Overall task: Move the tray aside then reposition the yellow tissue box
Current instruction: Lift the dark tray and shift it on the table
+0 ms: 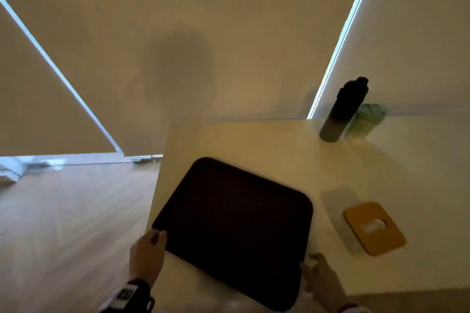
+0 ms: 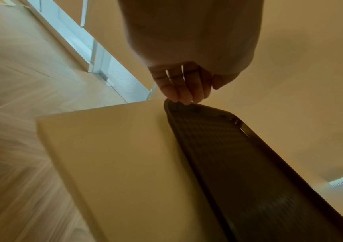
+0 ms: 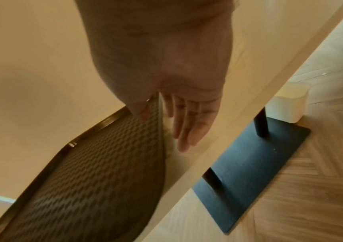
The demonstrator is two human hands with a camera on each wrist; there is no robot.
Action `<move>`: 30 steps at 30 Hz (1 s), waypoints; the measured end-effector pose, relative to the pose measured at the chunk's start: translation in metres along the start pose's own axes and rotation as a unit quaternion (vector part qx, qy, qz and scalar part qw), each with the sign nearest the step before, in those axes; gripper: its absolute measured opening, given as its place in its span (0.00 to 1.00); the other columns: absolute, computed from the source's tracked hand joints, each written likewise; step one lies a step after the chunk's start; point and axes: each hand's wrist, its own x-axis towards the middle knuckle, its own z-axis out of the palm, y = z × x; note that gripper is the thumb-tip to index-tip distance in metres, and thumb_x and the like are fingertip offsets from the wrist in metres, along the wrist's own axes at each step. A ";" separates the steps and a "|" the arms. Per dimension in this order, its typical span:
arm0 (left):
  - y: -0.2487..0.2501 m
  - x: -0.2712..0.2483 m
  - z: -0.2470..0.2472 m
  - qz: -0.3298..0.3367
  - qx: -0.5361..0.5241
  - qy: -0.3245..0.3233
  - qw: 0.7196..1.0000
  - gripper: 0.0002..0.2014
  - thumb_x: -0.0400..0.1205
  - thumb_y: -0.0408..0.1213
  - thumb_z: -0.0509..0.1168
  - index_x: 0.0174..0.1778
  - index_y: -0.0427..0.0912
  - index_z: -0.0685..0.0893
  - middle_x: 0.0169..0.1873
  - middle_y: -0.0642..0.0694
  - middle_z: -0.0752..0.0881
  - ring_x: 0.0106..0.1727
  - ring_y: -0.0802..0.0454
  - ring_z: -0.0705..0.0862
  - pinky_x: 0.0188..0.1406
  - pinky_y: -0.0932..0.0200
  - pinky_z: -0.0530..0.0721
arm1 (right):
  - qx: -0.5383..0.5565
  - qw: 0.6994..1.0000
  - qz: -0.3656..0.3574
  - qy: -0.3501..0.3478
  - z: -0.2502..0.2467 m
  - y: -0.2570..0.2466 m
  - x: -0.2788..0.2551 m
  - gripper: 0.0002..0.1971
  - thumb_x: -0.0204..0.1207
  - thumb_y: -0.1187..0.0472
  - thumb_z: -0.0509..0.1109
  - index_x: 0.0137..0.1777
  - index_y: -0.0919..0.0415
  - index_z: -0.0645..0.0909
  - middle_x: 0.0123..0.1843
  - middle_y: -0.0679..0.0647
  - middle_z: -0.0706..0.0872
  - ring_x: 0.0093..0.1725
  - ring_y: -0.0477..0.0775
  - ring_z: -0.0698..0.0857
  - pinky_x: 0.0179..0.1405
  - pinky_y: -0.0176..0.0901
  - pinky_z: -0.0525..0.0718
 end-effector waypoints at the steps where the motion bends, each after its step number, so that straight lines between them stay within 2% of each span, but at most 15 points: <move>1: 0.005 0.009 0.003 -0.001 -0.014 0.001 1.000 0.15 0.83 0.40 0.63 0.31 0.38 0.80 0.29 0.35 0.84 0.32 0.34 0.82 0.31 0.50 0.72 | 0.009 1.000 0.008 0.005 0.002 -0.010 0.001 0.26 0.80 0.49 0.65 0.73 0.60 0.66 0.48 0.61 0.89 0.43 0.61 0.88 0.41 0.50 0.83; 4: 0.000 0.018 0.008 0.027 -0.012 -0.018 0.999 0.15 0.84 0.41 0.62 0.32 0.40 0.79 0.28 0.33 0.82 0.29 0.35 0.80 0.29 0.49 0.72 | 0.027 0.995 -0.029 0.087 0.022 -0.018 -0.005 0.30 0.79 0.55 0.66 0.79 0.61 0.61 0.65 0.68 0.84 0.59 0.71 0.85 0.52 0.54 0.80; 7: 0.008 0.033 0.006 0.057 0.002 -0.029 0.998 0.13 0.84 0.40 0.62 0.33 0.41 0.78 0.27 0.36 0.81 0.27 0.38 0.78 0.28 0.52 0.70 | 0.027 0.990 -0.046 0.134 0.025 -0.023 -0.003 0.32 0.75 0.65 0.63 0.80 0.57 0.62 0.68 0.68 0.82 0.63 0.72 0.83 0.57 0.59 0.80; 9: 0.014 0.045 0.007 0.071 0.024 -0.042 0.996 0.10 0.84 0.39 0.61 0.38 0.40 0.80 0.29 0.38 0.82 0.29 0.40 0.78 0.28 0.52 0.70 | 0.010 0.988 -0.053 0.148 0.024 -0.023 0.003 0.34 0.74 0.66 0.62 0.81 0.51 0.61 0.70 0.65 0.82 0.65 0.72 0.83 0.61 0.64 0.81; 11: 0.016 0.061 0.010 0.083 0.071 -0.053 0.993 0.08 0.83 0.39 0.60 0.45 0.40 0.81 0.38 0.39 0.84 0.37 0.41 0.80 0.34 0.51 0.74 | -0.003 0.987 -0.056 0.153 0.021 -0.022 0.009 0.34 0.73 0.65 0.60 0.81 0.47 0.61 0.72 0.62 0.81 0.68 0.71 0.82 0.64 0.68 0.80; 12: 0.017 0.070 0.012 0.083 0.100 -0.060 0.990 0.08 0.83 0.40 0.60 0.50 0.41 0.82 0.45 0.40 0.84 0.45 0.40 0.81 0.41 0.49 0.77 | -0.005 0.986 -0.053 0.159 0.017 -0.023 0.013 0.34 0.73 0.65 0.60 0.81 0.47 0.62 0.73 0.62 0.81 0.68 0.71 0.81 0.65 0.69 0.80; 14: 0.019 0.085 0.016 0.065 0.167 -0.097 0.979 0.15 0.82 0.41 0.59 0.64 0.44 0.80 0.60 0.39 0.81 0.61 0.36 0.80 0.55 0.42 0.81 | -0.014 0.985 -0.053 0.163 0.006 -0.025 0.022 0.35 0.72 0.66 0.60 0.81 0.47 0.63 0.73 0.62 0.80 0.70 0.70 0.80 0.67 0.68 0.79; 16: 0.023 0.096 0.023 0.052 0.211 -0.143 0.966 0.22 0.83 0.40 0.57 0.75 0.48 0.73 0.67 0.37 0.77 0.68 0.33 0.77 0.63 0.39 0.79 | -0.022 0.985 -0.051 0.161 -0.005 -0.028 0.034 0.35 0.72 0.67 0.59 0.81 0.47 0.63 0.73 0.61 0.80 0.70 0.69 0.80 0.66 0.67 0.79; 20: 0.031 0.111 0.041 0.043 0.145 -0.178 0.972 0.28 0.81 0.32 0.54 0.79 0.52 0.68 0.64 0.36 0.83 0.60 0.35 0.83 0.55 0.47 0.79 | -0.045 0.982 -0.067 0.168 -0.024 -0.041 0.062 0.34 0.74 0.67 0.59 0.81 0.46 0.64 0.73 0.60 0.80 0.70 0.67 0.79 0.66 0.62 0.80; 24: 0.044 0.119 0.056 0.039 0.122 -0.165 0.978 0.29 0.84 0.30 0.53 0.82 0.53 0.64 0.64 0.37 0.85 0.50 0.47 0.80 0.47 0.54 0.76 | -0.053 0.980 -0.086 0.170 -0.045 -0.064 0.097 0.32 0.77 0.69 0.59 0.81 0.52 0.65 0.74 0.63 0.78 0.71 0.68 0.78 0.67 0.60 0.78; 28: 0.064 0.138 0.068 0.029 0.088 -0.147 0.985 0.29 0.84 0.29 0.54 0.82 0.51 0.65 0.55 0.44 0.82 0.40 0.58 0.78 0.36 0.63 0.75 | -0.064 0.977 -0.091 0.180 -0.067 -0.095 0.134 0.30 0.77 0.69 0.59 0.79 0.51 0.68 0.70 0.63 0.81 0.65 0.68 0.81 0.61 0.57 0.79; 30: 0.076 0.154 0.077 0.028 0.078 -0.141 0.987 0.29 0.83 0.29 0.54 0.82 0.50 0.66 0.53 0.41 0.84 0.42 0.52 0.81 0.38 0.58 0.77 | -0.068 0.975 -0.102 0.188 -0.080 -0.111 0.155 0.29 0.76 0.69 0.59 0.78 0.53 0.70 0.66 0.64 0.82 0.62 0.68 0.82 0.60 0.57 0.80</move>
